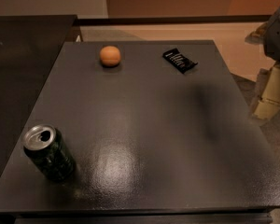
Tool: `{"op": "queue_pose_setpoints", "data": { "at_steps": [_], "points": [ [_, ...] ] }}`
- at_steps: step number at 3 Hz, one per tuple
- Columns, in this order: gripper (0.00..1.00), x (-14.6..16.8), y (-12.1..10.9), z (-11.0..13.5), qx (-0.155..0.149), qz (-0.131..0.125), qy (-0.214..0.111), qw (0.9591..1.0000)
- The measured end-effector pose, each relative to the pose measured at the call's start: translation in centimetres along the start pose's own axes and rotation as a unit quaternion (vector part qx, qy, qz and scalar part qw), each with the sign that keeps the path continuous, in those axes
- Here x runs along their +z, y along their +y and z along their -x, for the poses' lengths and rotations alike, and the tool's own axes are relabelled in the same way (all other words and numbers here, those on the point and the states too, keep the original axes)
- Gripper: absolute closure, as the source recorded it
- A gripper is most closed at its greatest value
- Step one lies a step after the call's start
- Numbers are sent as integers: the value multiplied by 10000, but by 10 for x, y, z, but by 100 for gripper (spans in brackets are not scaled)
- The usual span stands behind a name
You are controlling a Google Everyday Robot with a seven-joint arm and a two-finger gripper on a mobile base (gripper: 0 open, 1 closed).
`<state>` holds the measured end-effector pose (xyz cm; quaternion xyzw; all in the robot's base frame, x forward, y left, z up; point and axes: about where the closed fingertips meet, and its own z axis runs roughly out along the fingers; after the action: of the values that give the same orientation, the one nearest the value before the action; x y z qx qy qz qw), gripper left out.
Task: Pick orange
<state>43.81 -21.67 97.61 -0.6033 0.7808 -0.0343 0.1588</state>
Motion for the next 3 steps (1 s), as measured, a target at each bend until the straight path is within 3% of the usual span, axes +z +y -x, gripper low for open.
{"op": "queue_pose_setpoints", "data": {
  "at_steps": [2,3],
  "points": [
    [0,6,-8,7,94,-50,-89,9999],
    [0,25,-31,28,282,-71,-426,9987]
  ]
}}
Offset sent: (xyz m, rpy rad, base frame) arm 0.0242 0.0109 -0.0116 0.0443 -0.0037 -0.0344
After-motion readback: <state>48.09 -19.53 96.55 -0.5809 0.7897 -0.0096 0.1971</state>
